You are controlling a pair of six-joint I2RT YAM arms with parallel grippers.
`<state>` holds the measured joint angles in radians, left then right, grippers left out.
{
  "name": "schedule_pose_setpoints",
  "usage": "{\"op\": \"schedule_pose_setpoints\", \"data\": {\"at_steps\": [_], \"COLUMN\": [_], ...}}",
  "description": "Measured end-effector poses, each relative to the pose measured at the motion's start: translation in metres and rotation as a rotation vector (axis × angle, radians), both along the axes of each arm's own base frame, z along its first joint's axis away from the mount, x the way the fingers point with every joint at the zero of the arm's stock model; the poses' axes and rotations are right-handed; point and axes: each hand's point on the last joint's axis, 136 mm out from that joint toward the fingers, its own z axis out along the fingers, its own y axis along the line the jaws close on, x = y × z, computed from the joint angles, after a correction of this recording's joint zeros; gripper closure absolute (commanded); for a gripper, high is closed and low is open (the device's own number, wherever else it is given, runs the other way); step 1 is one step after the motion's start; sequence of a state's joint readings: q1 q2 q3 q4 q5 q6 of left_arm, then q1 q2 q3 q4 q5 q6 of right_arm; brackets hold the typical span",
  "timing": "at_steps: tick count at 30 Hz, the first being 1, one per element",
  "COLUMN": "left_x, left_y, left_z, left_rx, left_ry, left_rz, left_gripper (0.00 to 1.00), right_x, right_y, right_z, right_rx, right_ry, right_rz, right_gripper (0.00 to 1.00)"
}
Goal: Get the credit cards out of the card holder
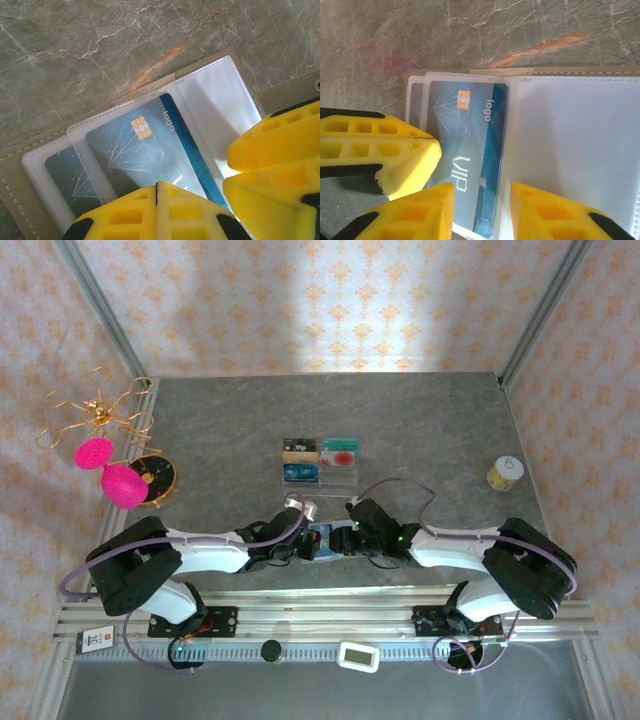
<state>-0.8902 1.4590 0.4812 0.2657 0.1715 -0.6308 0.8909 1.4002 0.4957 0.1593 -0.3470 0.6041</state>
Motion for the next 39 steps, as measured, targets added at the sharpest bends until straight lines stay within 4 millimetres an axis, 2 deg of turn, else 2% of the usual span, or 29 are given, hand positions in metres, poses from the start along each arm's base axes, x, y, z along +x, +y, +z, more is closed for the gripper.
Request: {"op": "schedule_pose_setpoints", "data": {"at_steps": [5, 13, 17, 29, 35, 39], "left_x": [0.0, -0.003, -0.003, 0.001, 0.002, 0.002], "left_y": [0.0, 0.007, 0.01, 0.016, 0.015, 0.014], "left_z": [0.0, 0.004, 0.002, -0.001, -0.002, -0.002], "left_rx": [0.0, 0.008, 0.021, 0.022, 0.018, 0.012], "left_ry": [0.0, -0.002, -0.003, -0.002, -0.005, -0.005], "left_rz": [0.0, 0.009, 0.018, 0.035, 0.035, 0.033], "left_gripper": [1.0, 0.98, 0.98, 1.0, 1.0, 1.0], "right_x": [0.001, 0.007, 0.007, 0.007, 0.009, 0.01], "right_y": [0.003, 0.012, 0.012, 0.013, 0.015, 0.014], "right_z": [-0.006, 0.0, -0.007, -0.008, -0.009, -0.01], "right_rx": [-0.001, 0.013, 0.0, 0.05, 0.081, 0.083], "right_ry": [0.016, 0.006, 0.018, 0.04, 0.063, 0.072], "right_rz": [0.006, 0.012, 0.011, 0.006, -0.002, -0.009], "right_gripper": [0.7, 0.71, 0.71, 0.73, 0.81, 0.77]}}
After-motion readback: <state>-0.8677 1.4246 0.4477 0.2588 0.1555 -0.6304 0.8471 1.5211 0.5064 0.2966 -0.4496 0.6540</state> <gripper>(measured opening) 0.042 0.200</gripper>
